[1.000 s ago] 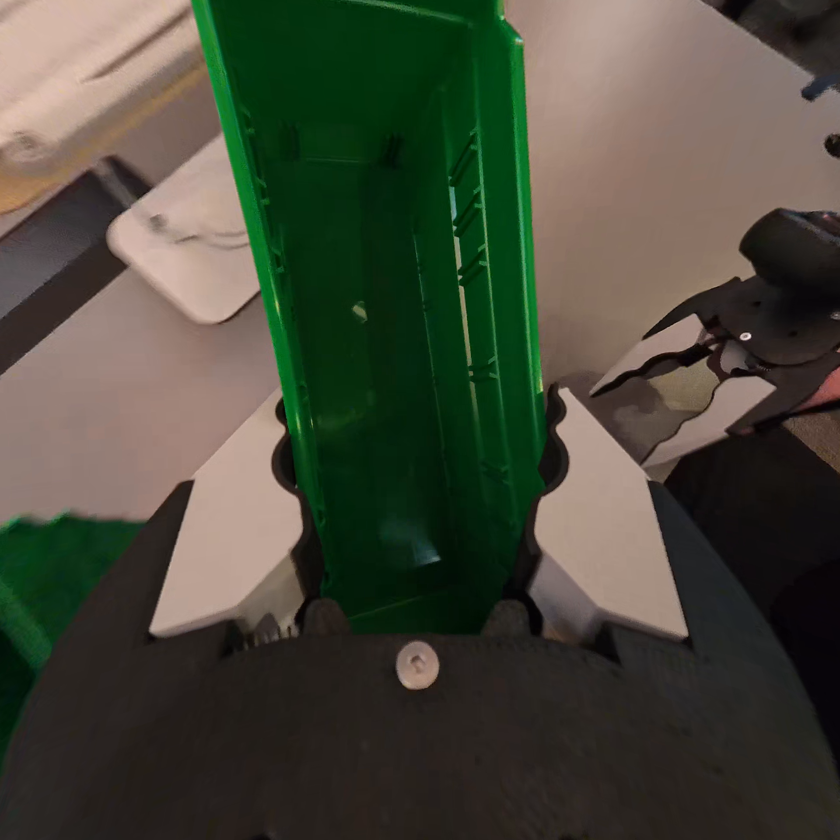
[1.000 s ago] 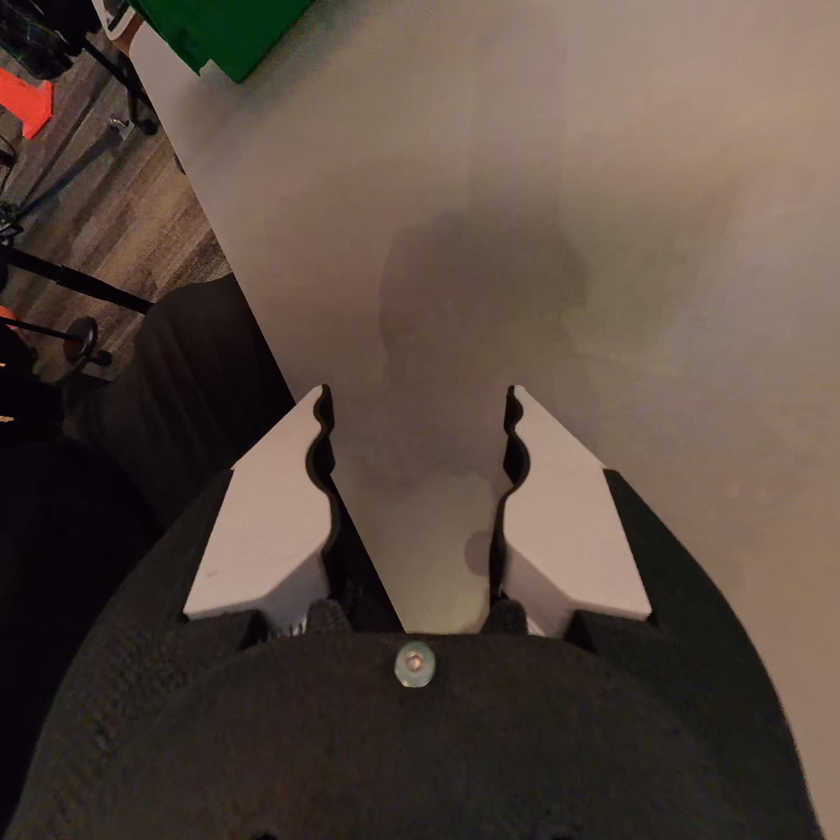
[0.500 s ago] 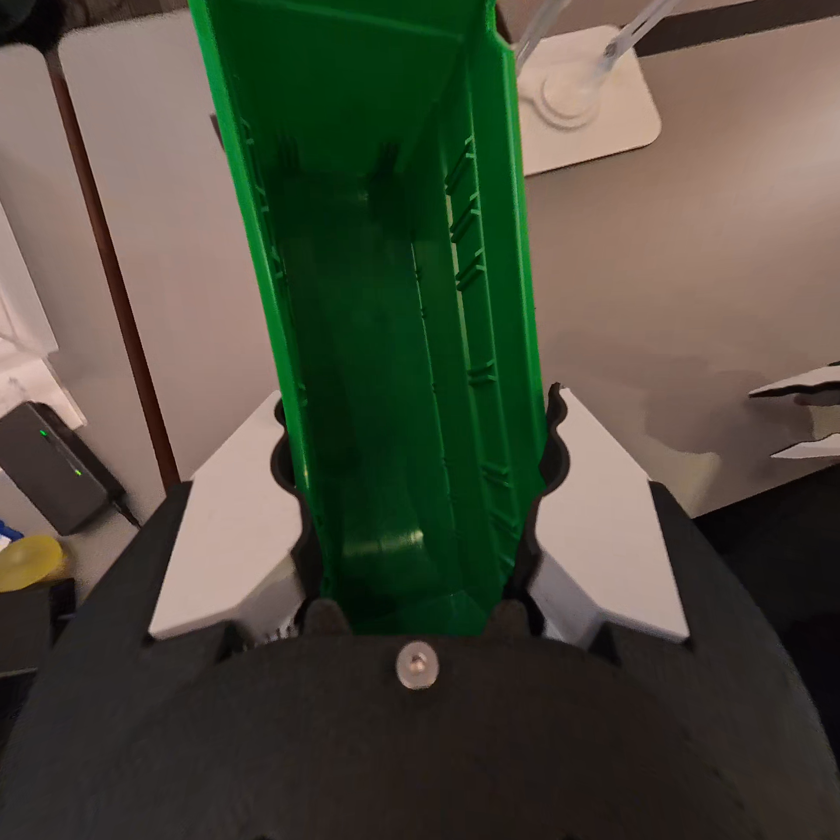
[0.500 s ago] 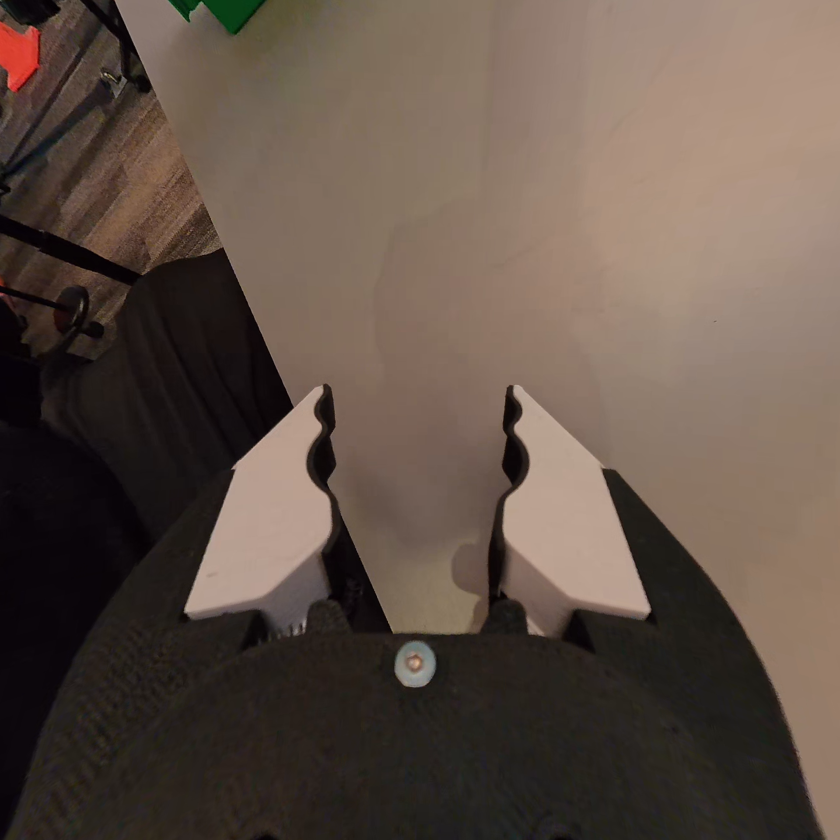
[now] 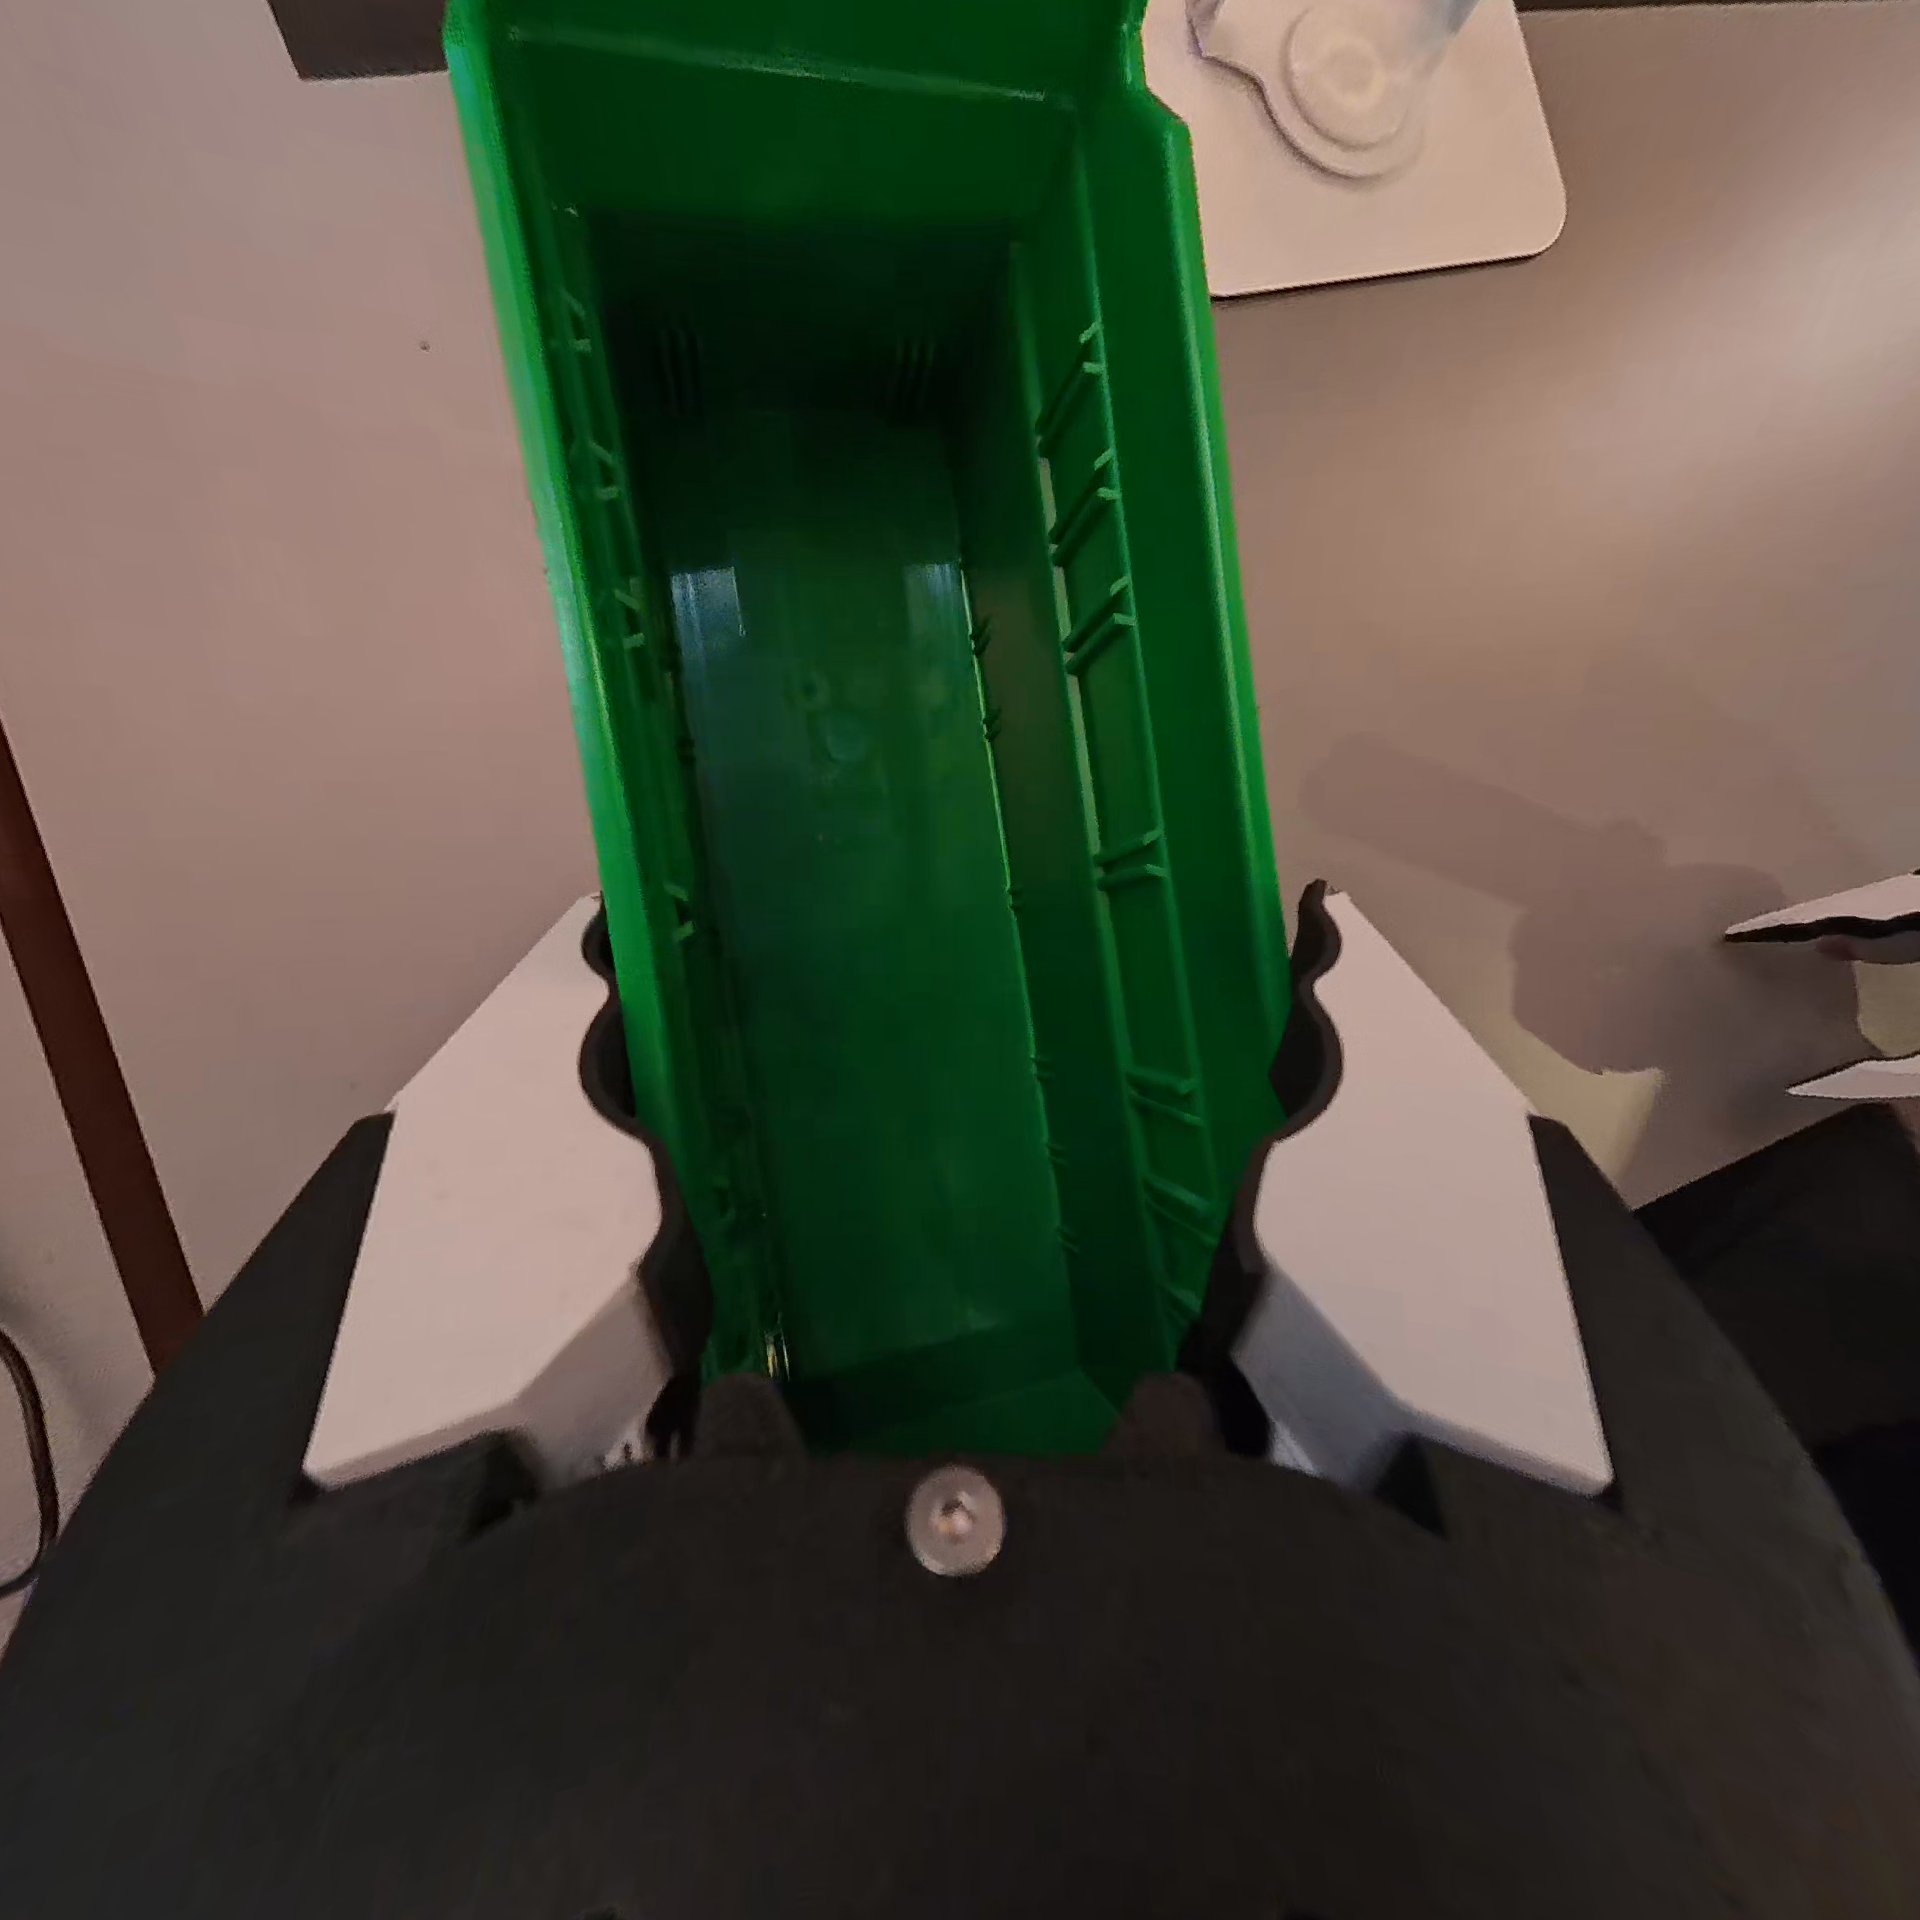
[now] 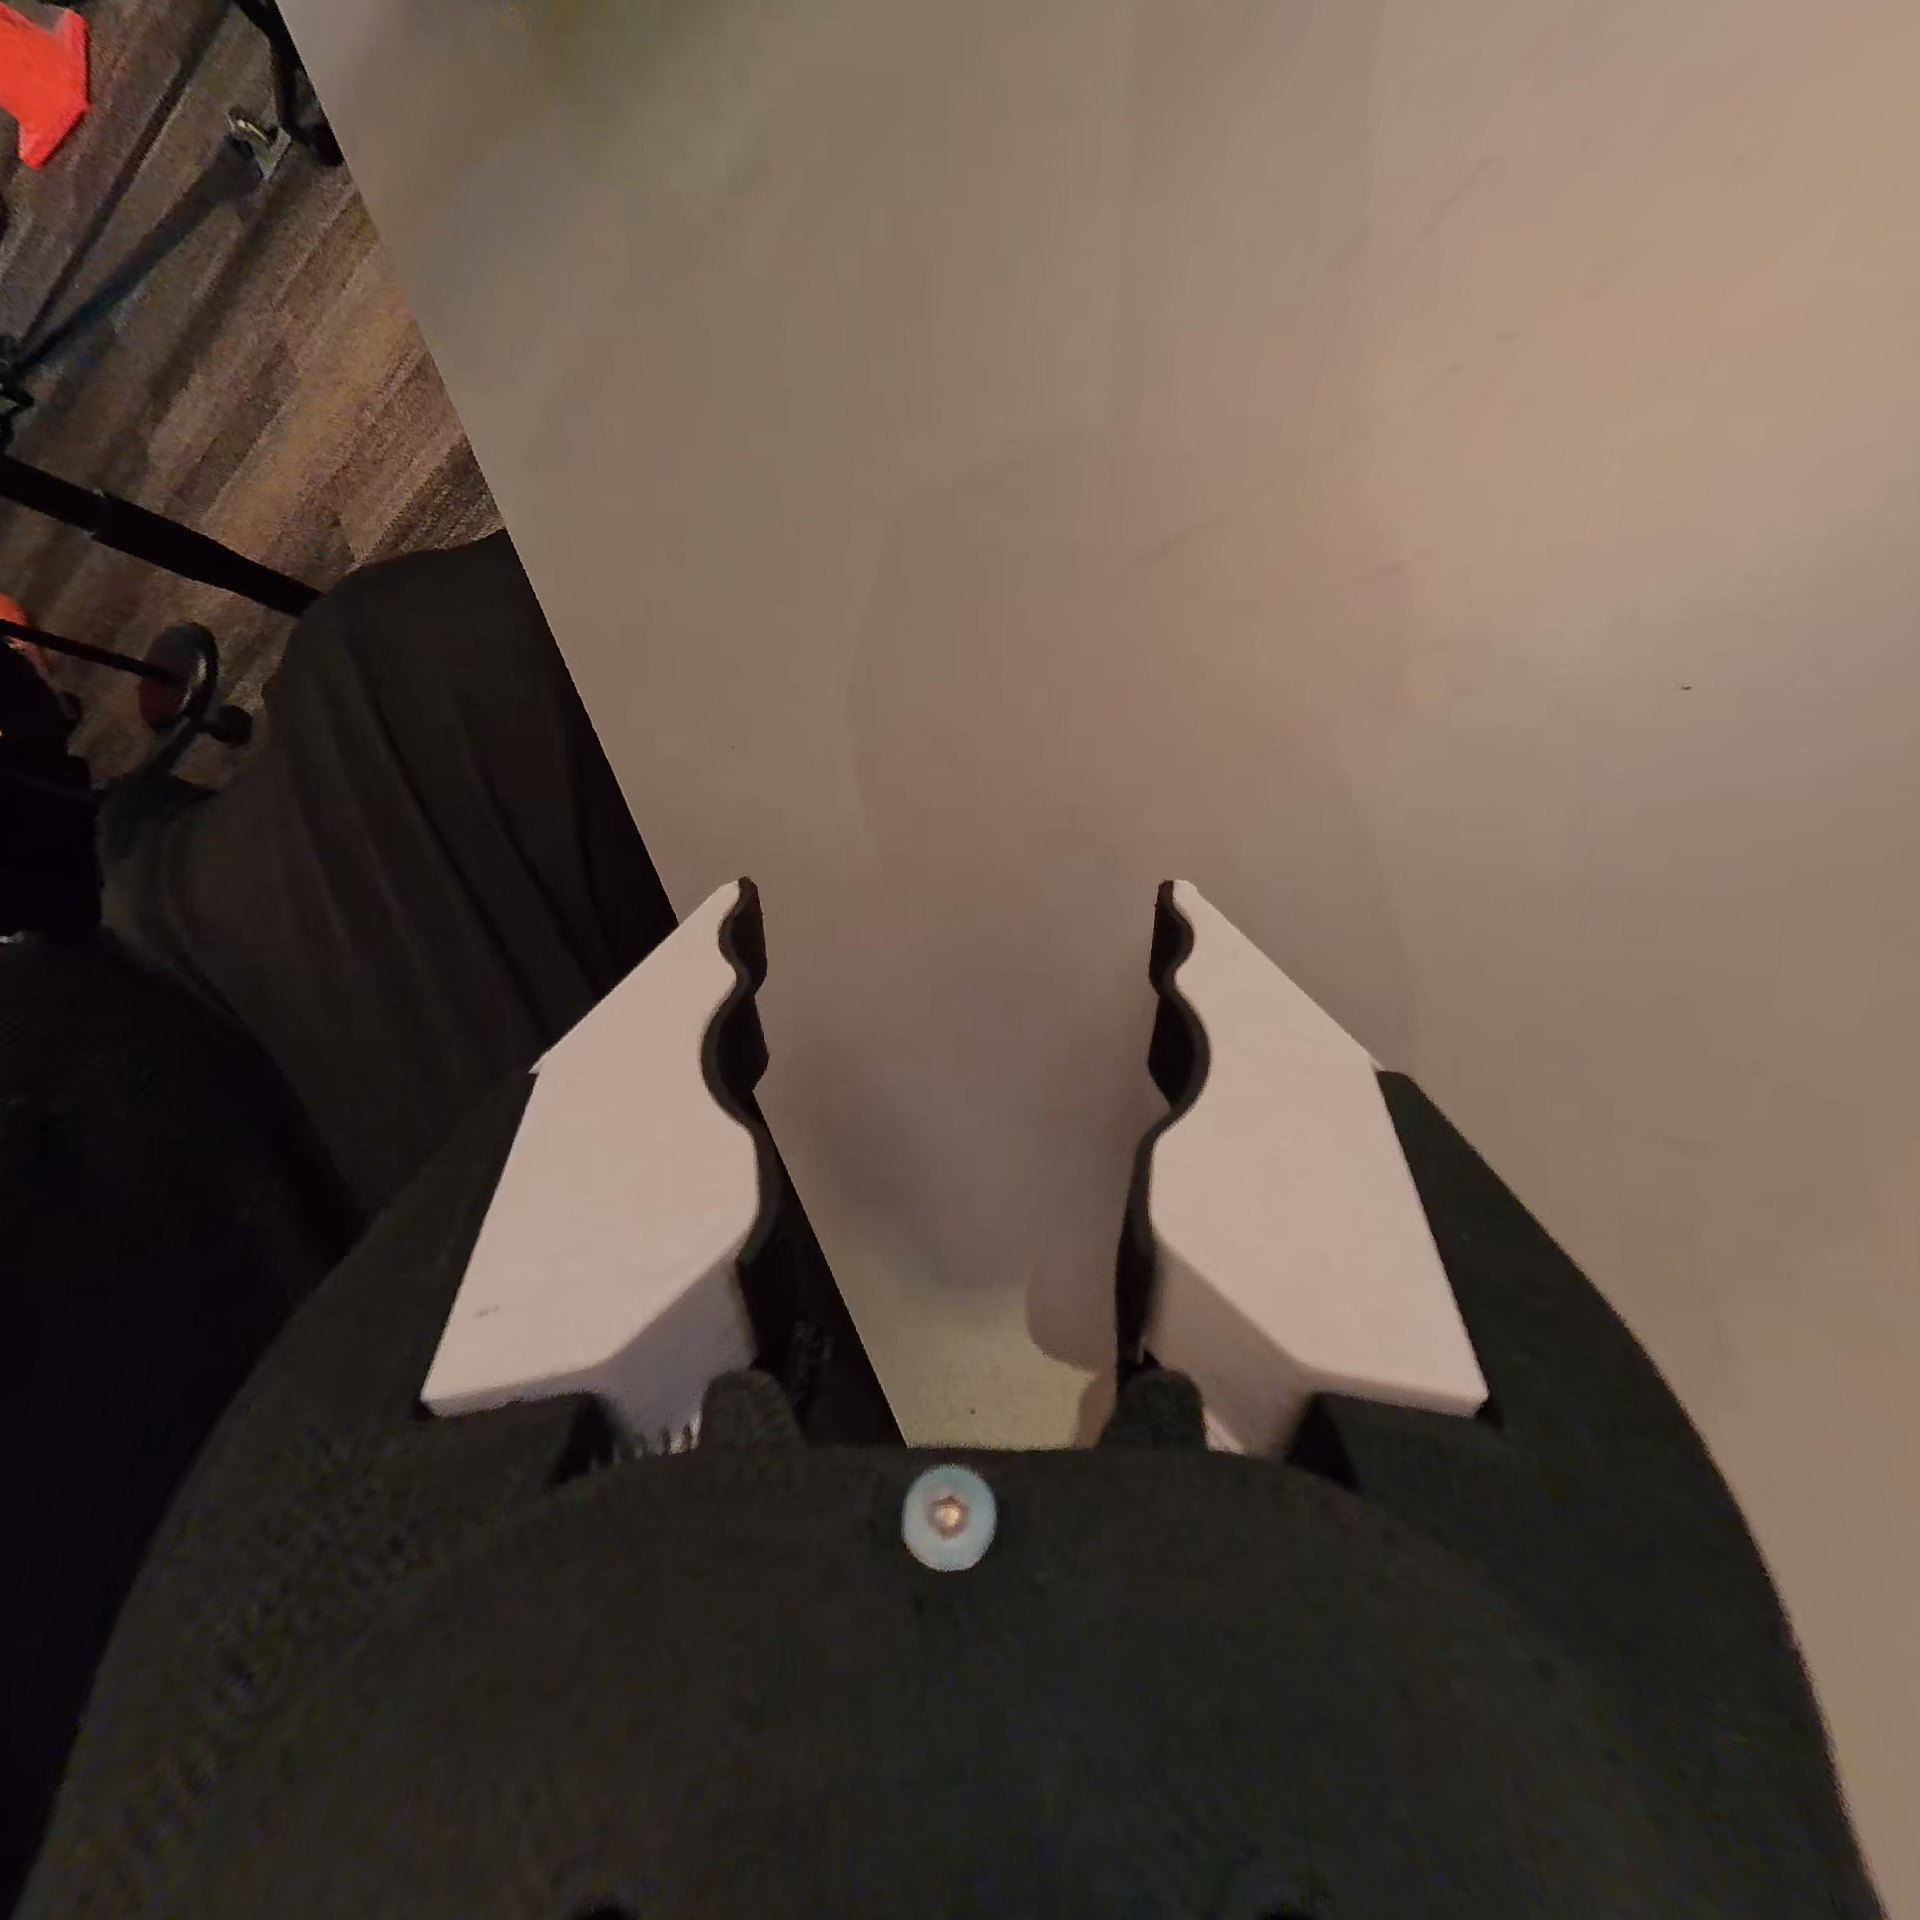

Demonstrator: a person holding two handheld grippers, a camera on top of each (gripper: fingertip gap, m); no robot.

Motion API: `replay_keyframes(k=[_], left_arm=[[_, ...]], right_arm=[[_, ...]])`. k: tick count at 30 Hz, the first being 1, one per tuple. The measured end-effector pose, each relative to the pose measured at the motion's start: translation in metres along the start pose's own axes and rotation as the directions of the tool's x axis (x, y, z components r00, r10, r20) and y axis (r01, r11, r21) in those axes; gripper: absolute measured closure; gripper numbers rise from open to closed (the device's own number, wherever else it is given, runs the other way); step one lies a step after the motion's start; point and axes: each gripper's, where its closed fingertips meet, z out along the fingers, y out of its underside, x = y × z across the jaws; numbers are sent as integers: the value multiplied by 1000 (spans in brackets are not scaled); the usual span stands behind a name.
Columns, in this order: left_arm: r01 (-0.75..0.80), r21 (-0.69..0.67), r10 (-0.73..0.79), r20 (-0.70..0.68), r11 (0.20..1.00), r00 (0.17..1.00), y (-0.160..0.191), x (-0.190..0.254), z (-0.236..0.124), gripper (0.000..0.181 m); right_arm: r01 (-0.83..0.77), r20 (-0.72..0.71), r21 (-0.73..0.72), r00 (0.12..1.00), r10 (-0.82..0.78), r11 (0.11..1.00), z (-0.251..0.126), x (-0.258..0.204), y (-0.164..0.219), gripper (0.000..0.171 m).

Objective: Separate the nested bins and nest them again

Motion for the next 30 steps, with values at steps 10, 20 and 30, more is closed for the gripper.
replay_keyframes(k=[10, 20, 30], left_arm=[[-84, -9, 84, 45, 996, 995, -9, 1, -3, 45], [-119, -86, 129, 134, 989, 982, -8, -3, 18, 37], [-192, -175, 235, 274, 966, 933, 4, -21, 38, 33]], right_arm=[[1, 3, -24, 1000, 0, 1000, 1, -1, 6, 97], [4, 10, -33, 1000, -4, 999, 4, -2, 7, 97], [2, 7, -36, 1000, -1, 999, 3, 0, 8, 97]])
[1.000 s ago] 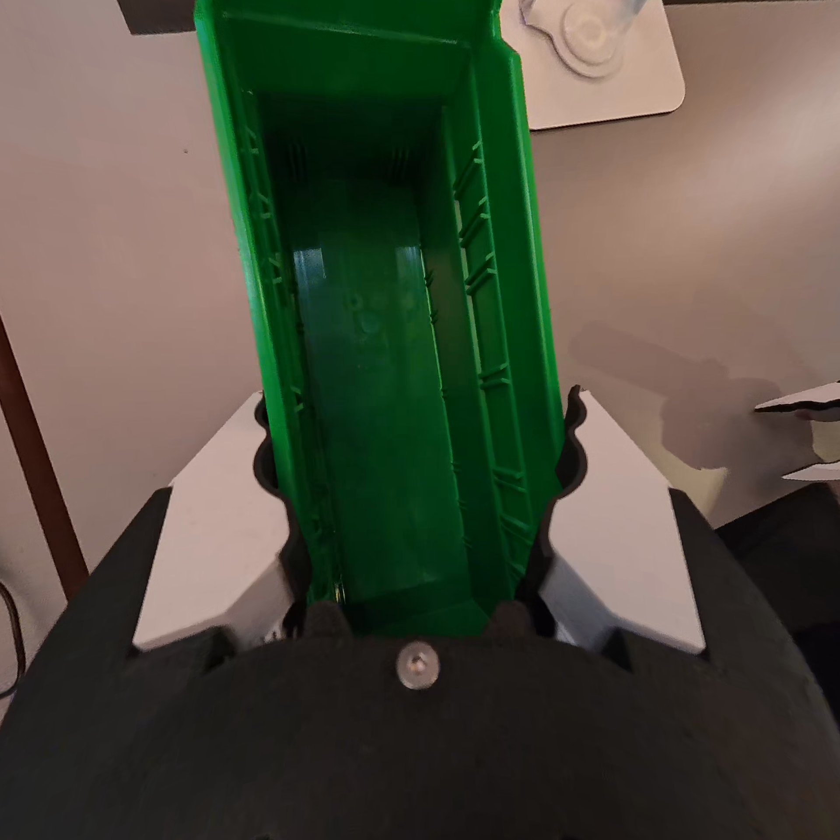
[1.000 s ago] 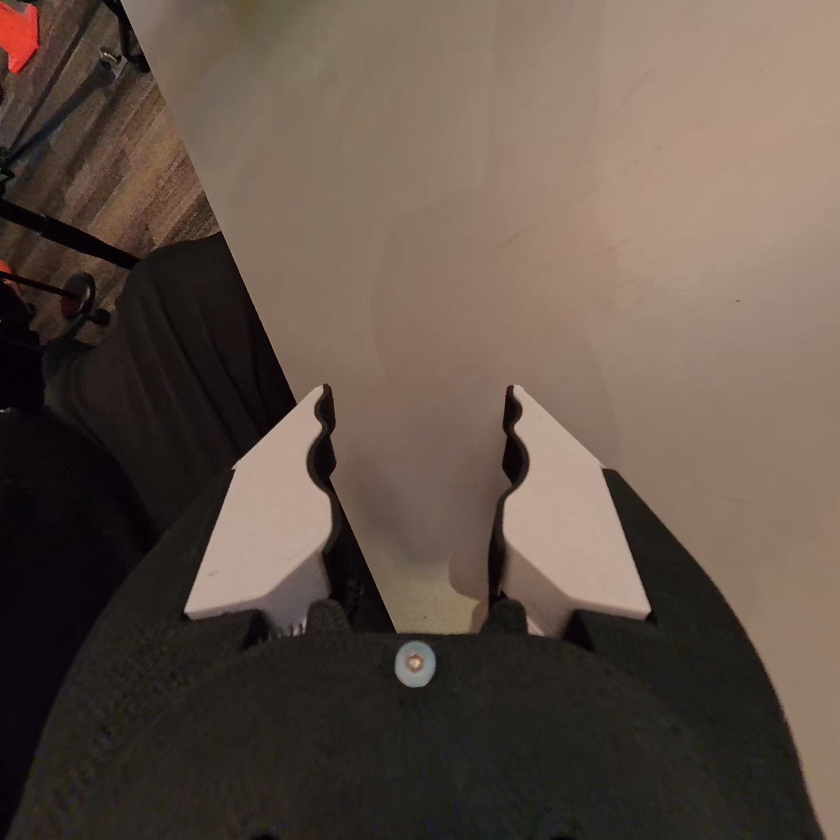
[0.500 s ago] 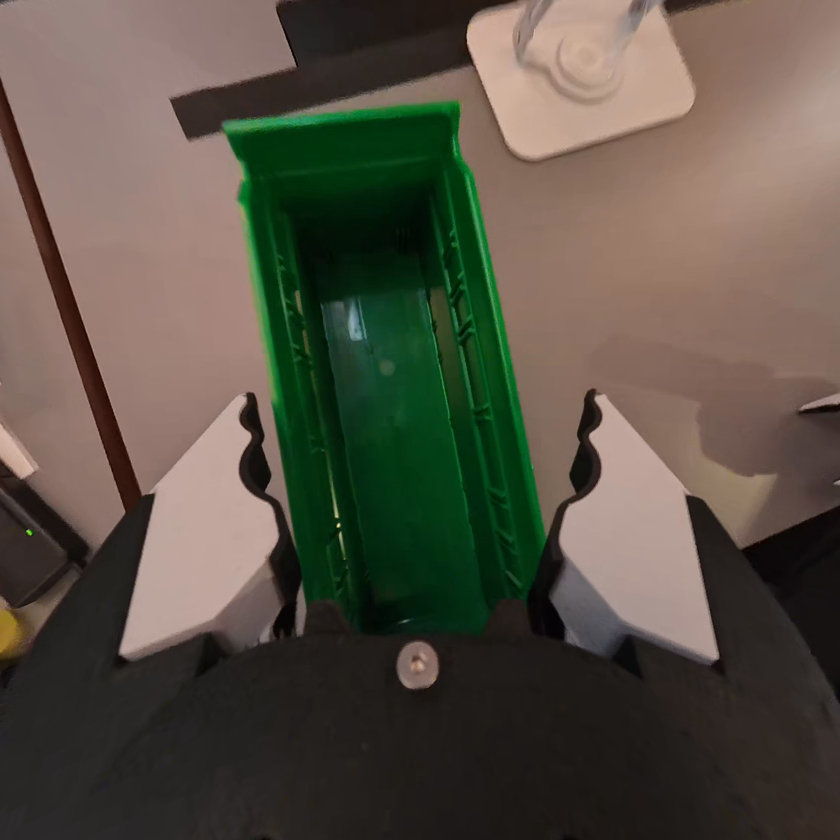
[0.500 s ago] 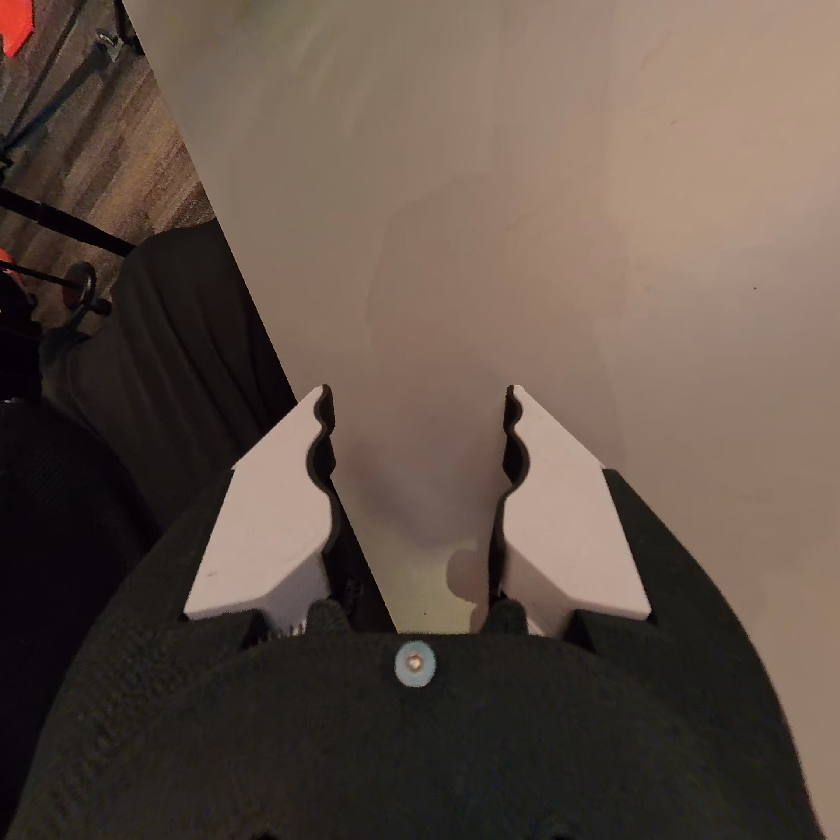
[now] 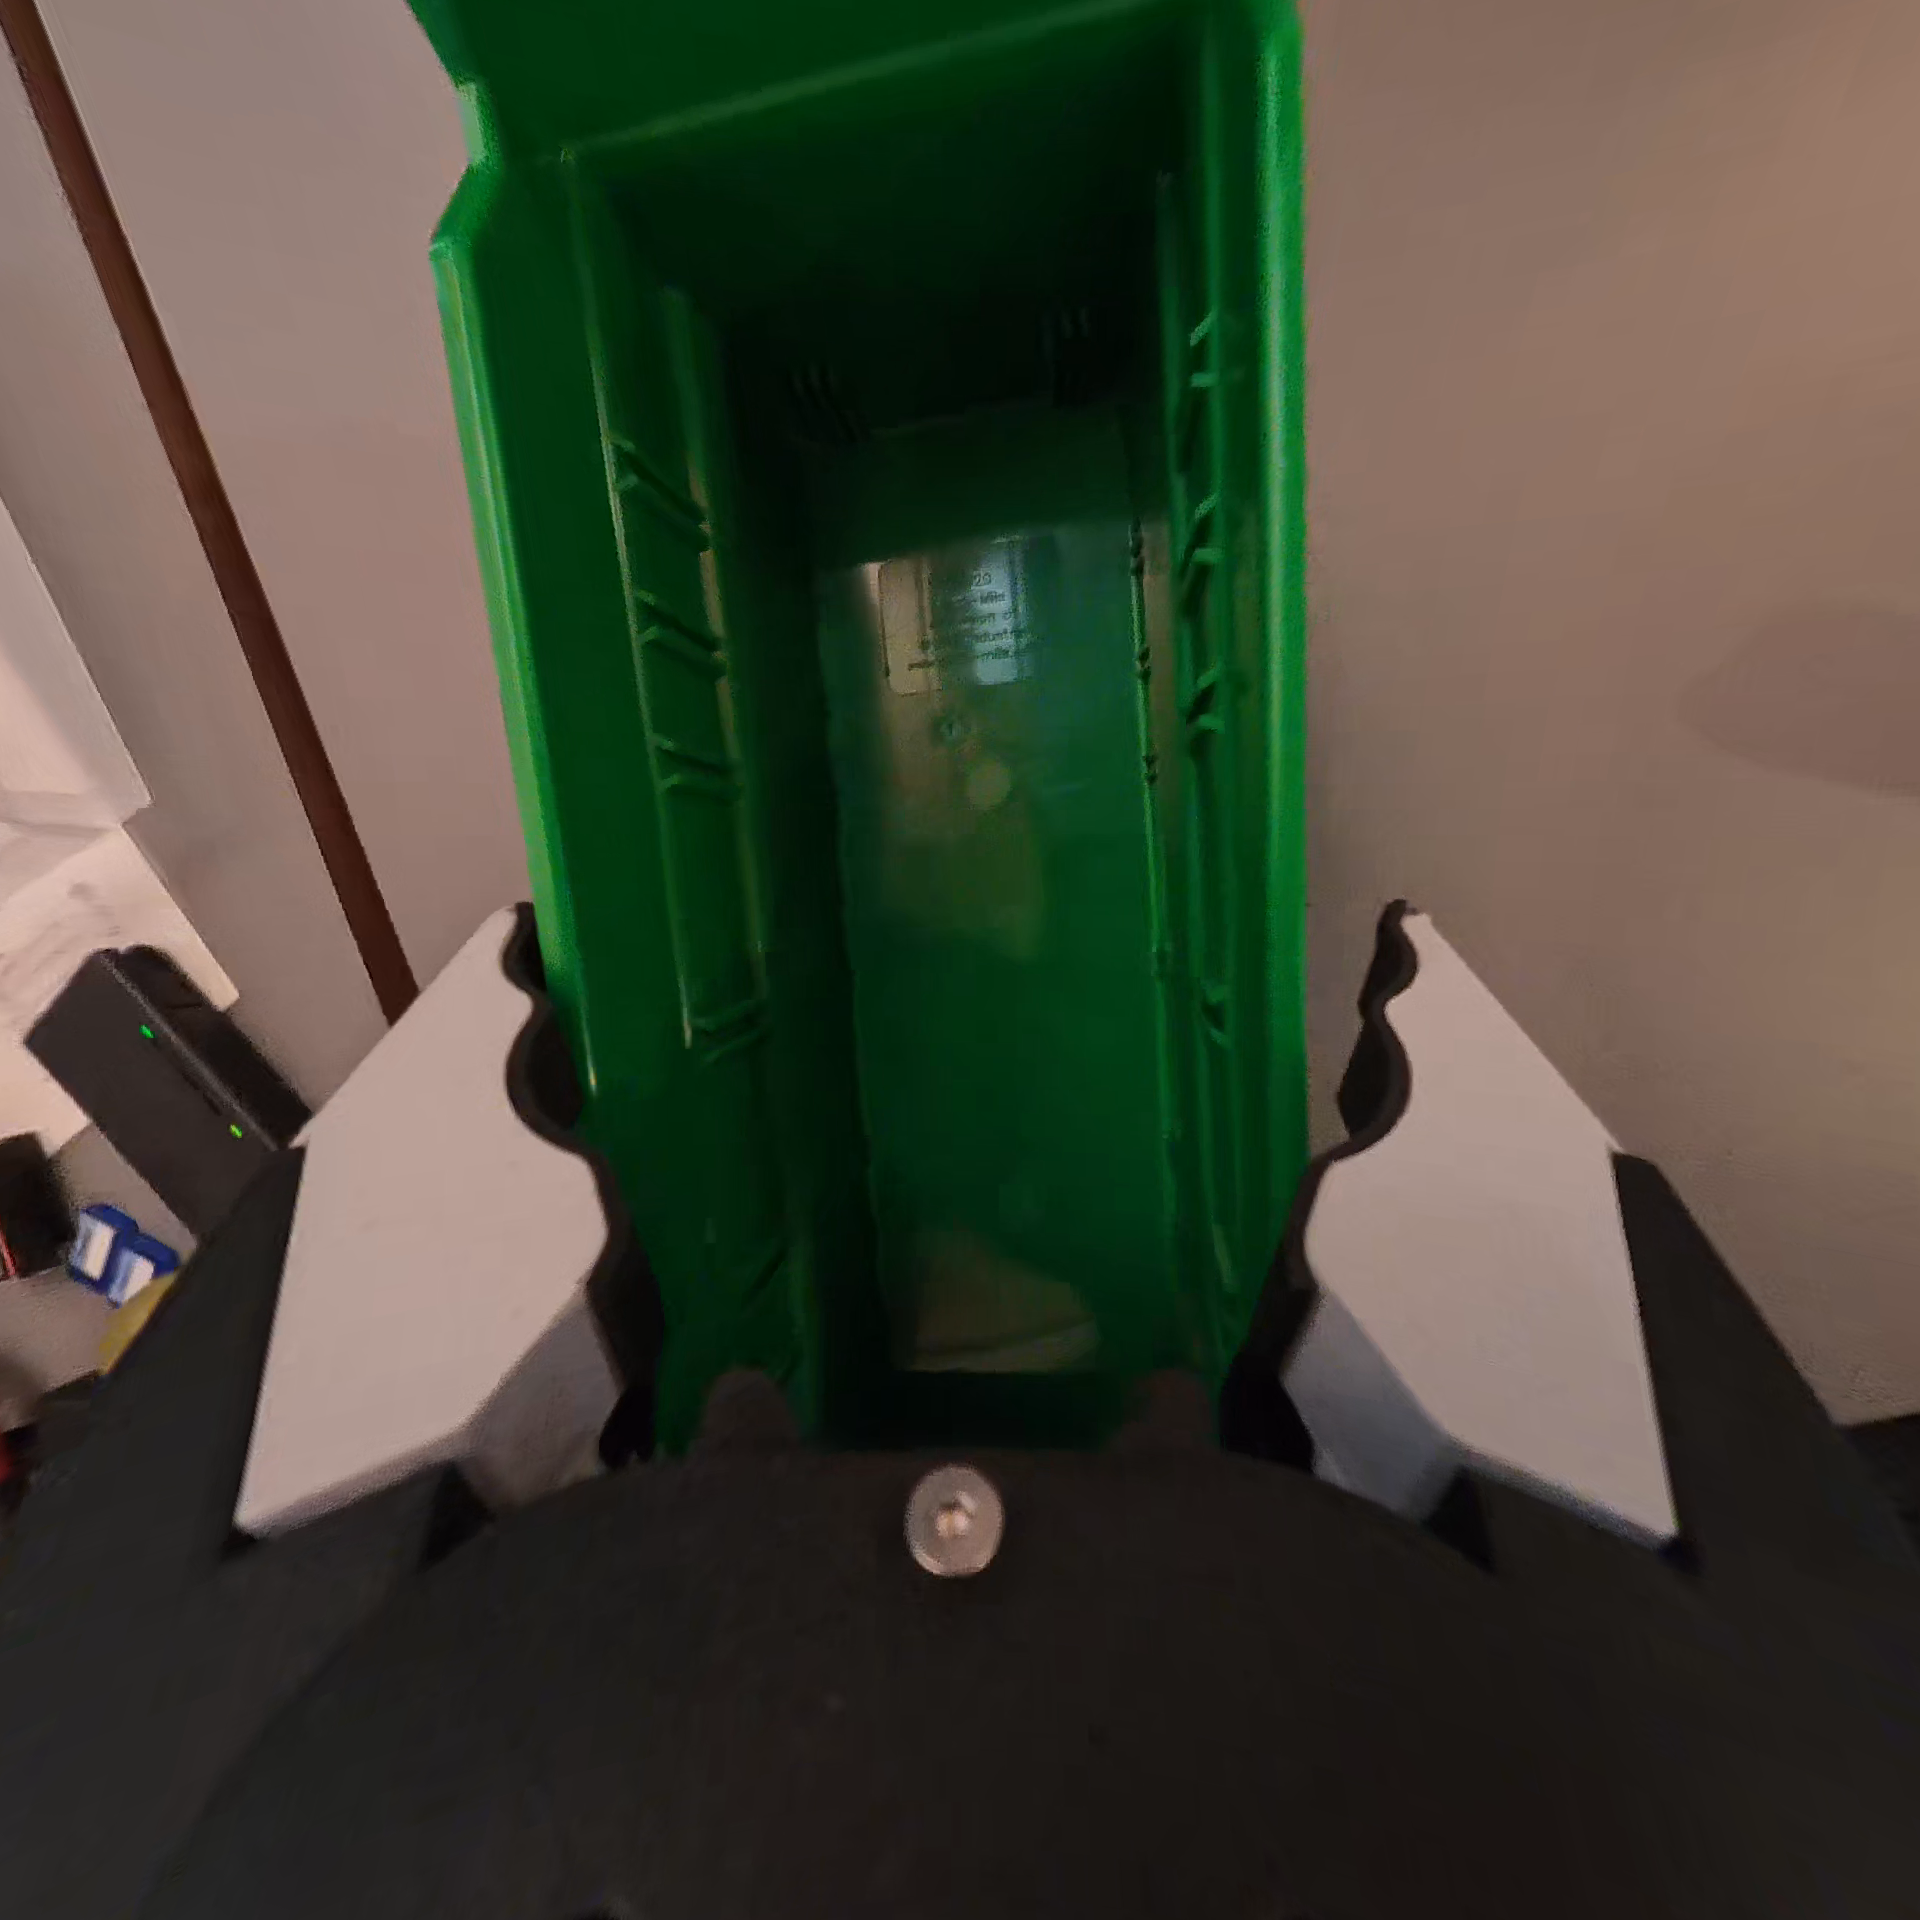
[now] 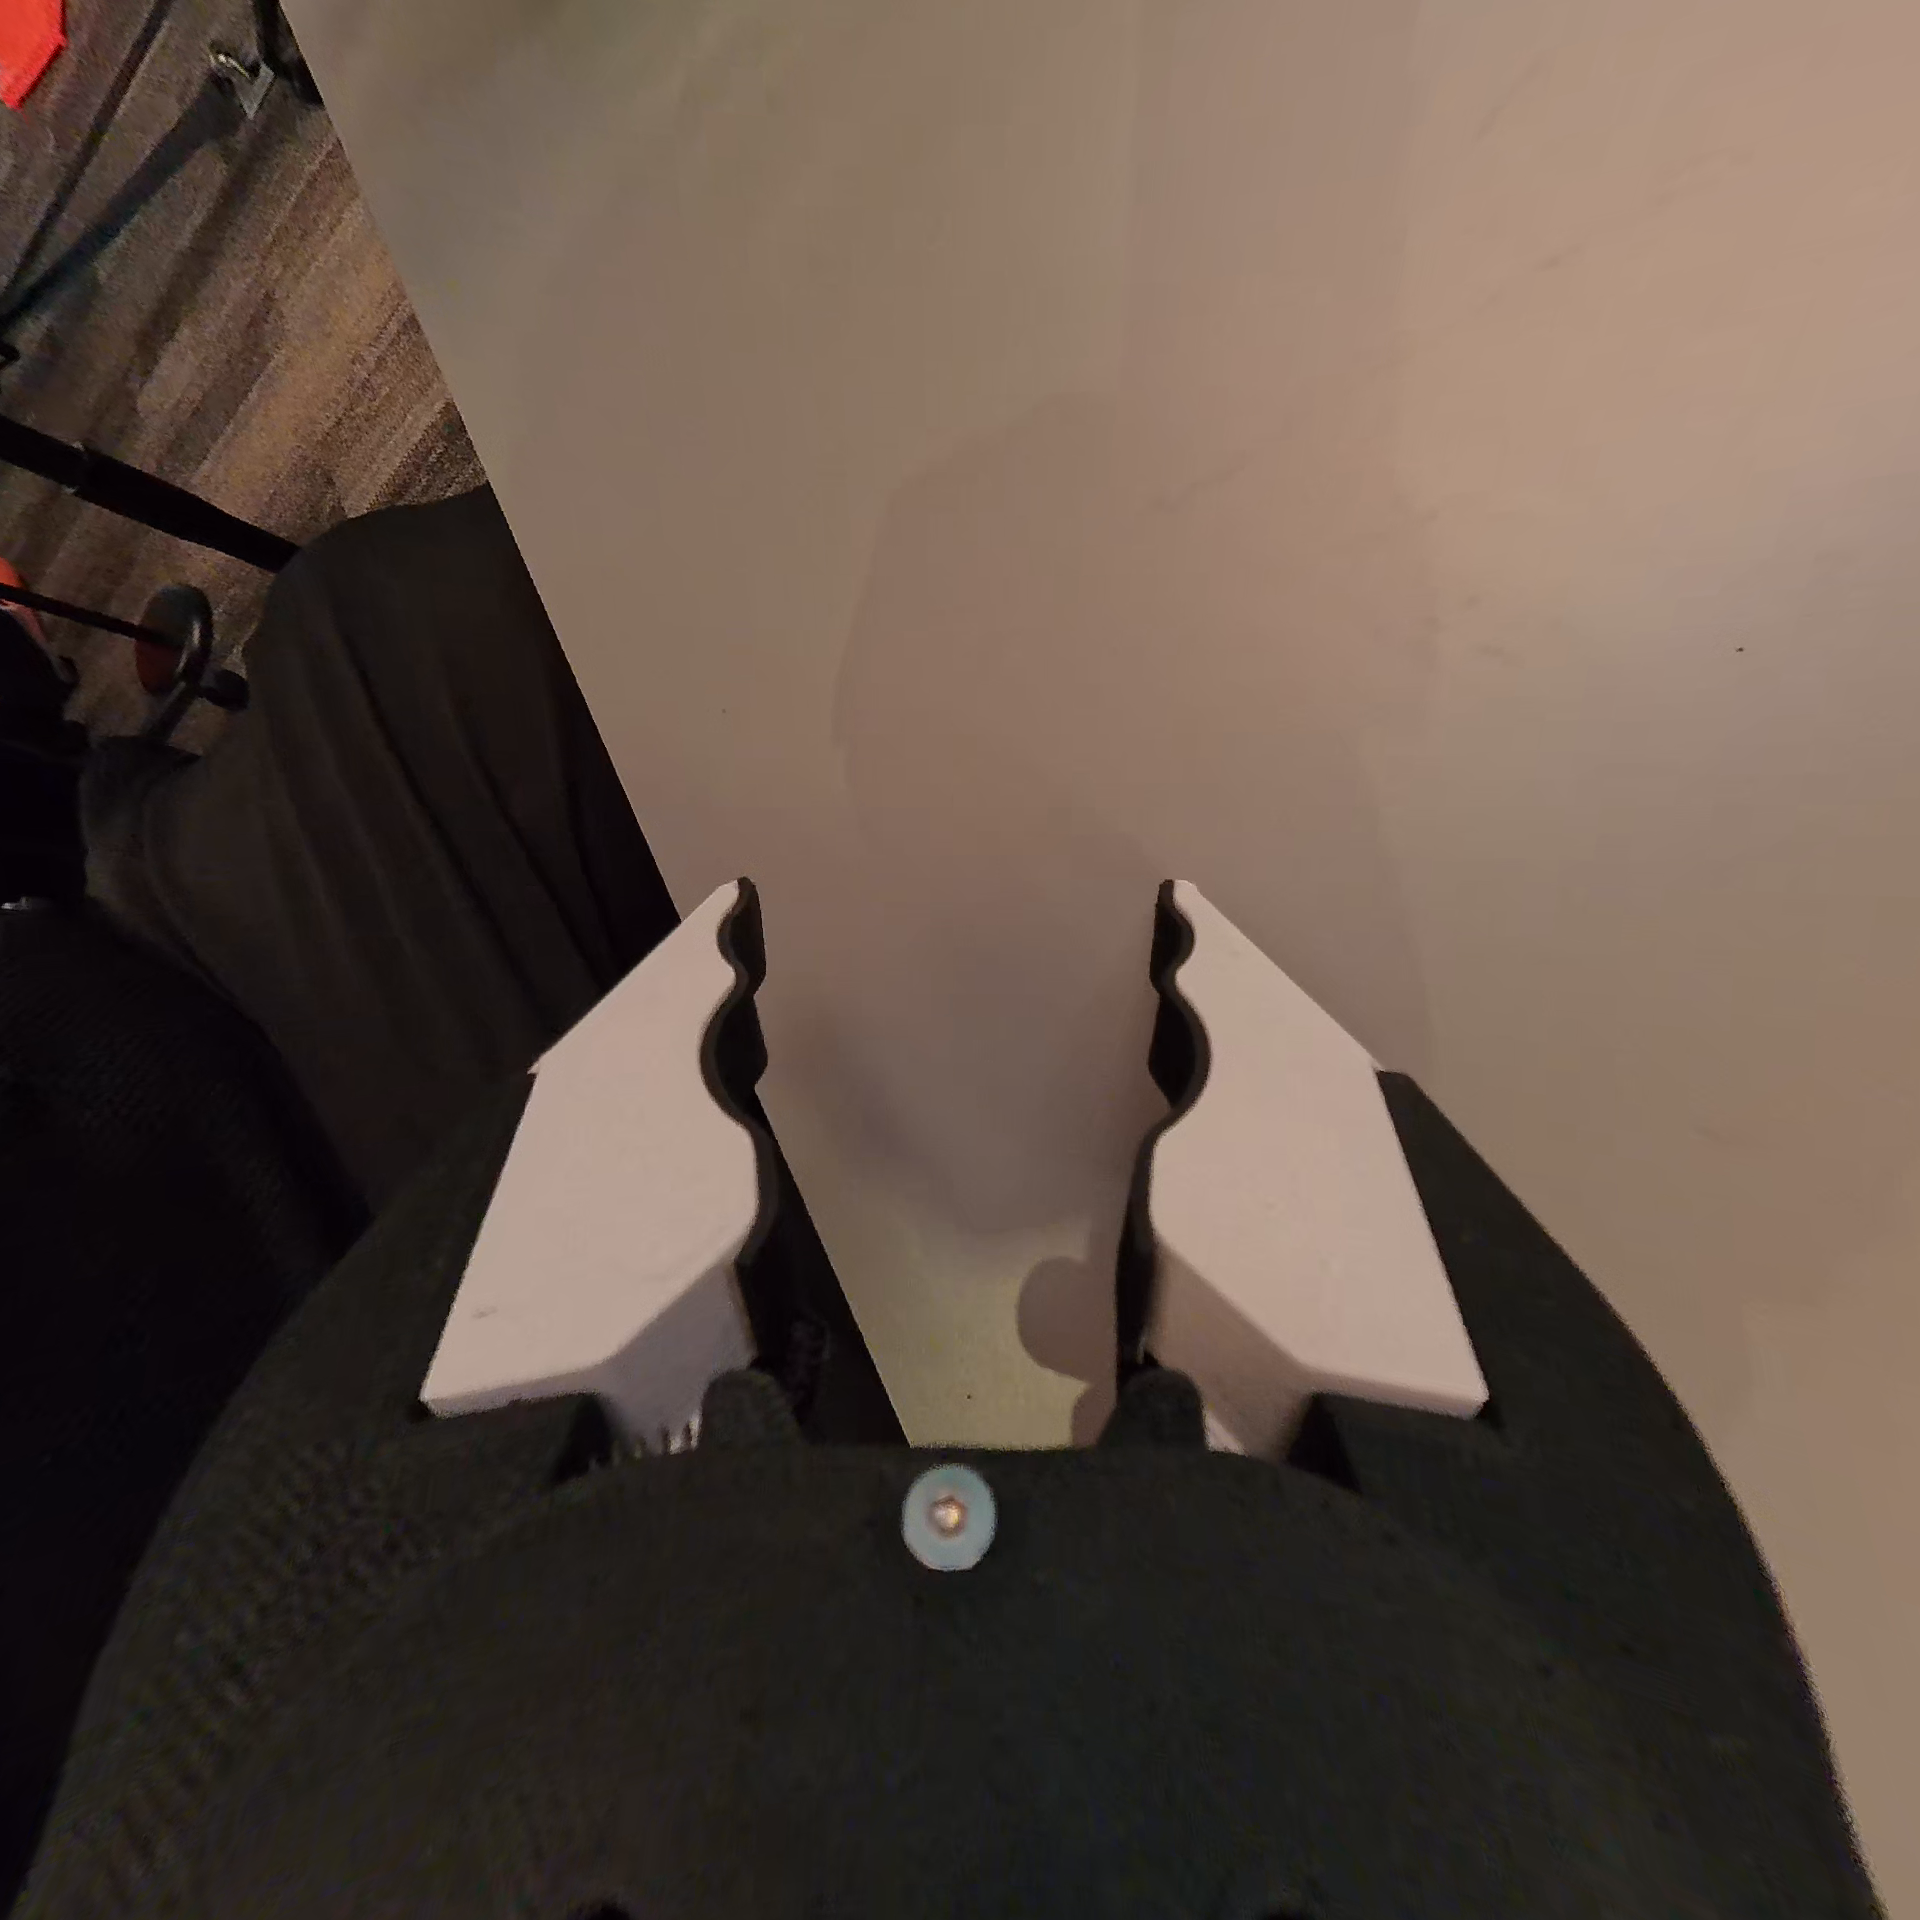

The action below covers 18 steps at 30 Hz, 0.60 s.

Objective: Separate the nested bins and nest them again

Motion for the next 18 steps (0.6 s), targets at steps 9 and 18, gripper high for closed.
replay_keyframes(k=[9, 18], left_arm=[[75, 175, -57, -109, 982, 992, -30, 6, -34, 39], [36, -6, -36, -143, 999, 989, 16, 5, -29, 48]], right_arm=[[-3, -2, 0, 1000, 3, 1000, -1, 0, 1, 97], [-1, 6, -1, 1000, 1, 1000, 1, 0, 0, 97]])
